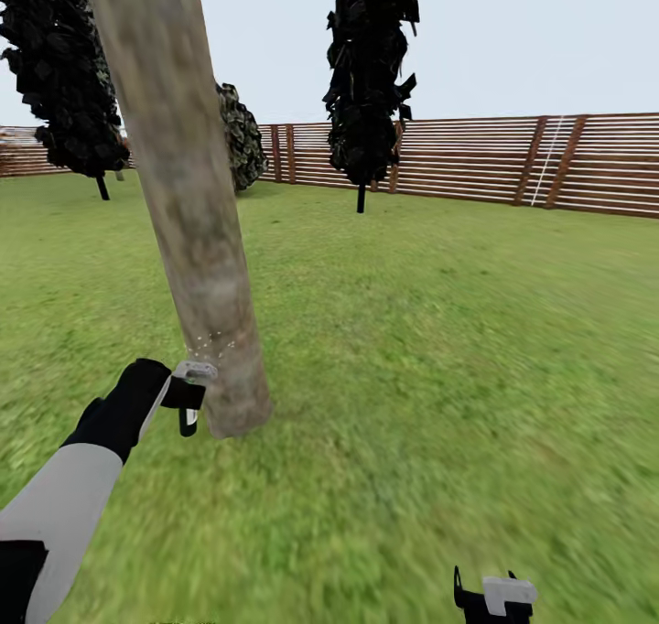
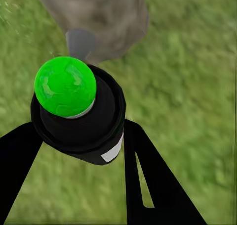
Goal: In the garden, pick up the pesticide atomizer on the floor and spray pesticide onto both trees until each tree trunk is fully covered.
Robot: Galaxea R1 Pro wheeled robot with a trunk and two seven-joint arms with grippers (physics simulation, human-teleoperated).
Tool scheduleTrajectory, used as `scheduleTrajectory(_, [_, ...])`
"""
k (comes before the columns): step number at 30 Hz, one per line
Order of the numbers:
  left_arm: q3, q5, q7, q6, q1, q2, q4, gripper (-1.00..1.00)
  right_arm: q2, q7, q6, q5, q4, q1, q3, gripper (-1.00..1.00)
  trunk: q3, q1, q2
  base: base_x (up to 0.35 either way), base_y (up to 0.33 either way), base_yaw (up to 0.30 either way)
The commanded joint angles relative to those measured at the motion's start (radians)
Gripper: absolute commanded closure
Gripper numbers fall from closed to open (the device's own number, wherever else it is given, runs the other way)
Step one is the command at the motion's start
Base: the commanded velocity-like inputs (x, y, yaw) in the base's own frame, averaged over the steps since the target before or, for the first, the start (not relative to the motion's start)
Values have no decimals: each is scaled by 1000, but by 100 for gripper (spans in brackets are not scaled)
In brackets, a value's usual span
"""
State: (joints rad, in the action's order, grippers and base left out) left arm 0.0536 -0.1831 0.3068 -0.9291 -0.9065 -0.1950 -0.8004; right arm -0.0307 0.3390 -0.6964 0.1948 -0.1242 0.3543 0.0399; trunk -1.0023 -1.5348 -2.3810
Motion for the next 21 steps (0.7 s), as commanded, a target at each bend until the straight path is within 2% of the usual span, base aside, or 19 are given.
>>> scheduleTrajectory(1, [0,-3,0,1,0,4,1,100,0,0,0,0,0,0,0,-100,0,0,0,84,-275,279])
scheduleTrajectory(14, [0,0,-43,1,0,21,1,100,0,0,0,0,0,0,0,-100,0,0,0,83,-275,278])
scheduleTrajectory(19, [0,-4,-47,1,0,113,2,100,0,0,0,0,0,0,0,-100,0,0,0,84,-275,47])
scheduleTrajectory(21, [-1,-5,-50,1,0,123,4,100,0,0,0,0,0,0,0,-100,0,0,0,119,-250,2])
